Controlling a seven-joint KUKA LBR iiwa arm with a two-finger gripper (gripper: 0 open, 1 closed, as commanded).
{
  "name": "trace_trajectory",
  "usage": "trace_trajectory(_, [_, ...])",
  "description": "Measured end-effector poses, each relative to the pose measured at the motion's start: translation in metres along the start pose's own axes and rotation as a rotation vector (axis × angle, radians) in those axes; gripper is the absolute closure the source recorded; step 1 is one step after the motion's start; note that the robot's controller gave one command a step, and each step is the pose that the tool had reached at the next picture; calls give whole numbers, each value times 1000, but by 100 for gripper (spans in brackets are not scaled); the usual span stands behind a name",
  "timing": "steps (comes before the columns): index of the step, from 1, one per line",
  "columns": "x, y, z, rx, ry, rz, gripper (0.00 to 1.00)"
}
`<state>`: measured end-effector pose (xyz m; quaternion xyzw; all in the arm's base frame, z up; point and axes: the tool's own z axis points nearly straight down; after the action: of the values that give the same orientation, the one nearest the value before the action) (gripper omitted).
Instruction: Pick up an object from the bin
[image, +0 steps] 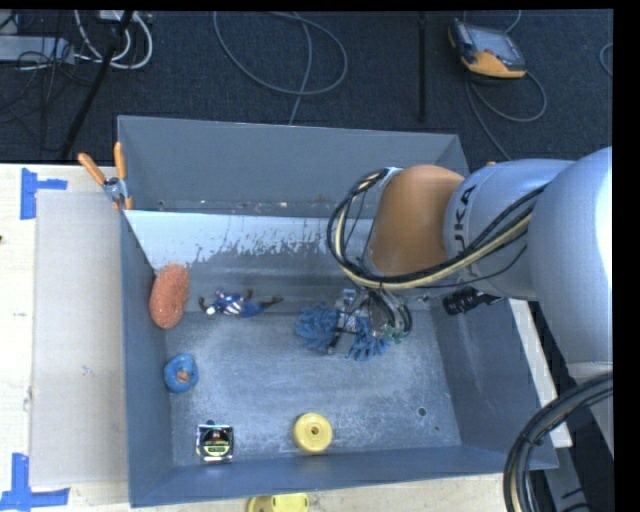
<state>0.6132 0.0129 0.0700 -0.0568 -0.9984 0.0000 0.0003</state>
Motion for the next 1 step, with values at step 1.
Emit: trace_trajectory(1, [0,0,0,0,0,0,100])
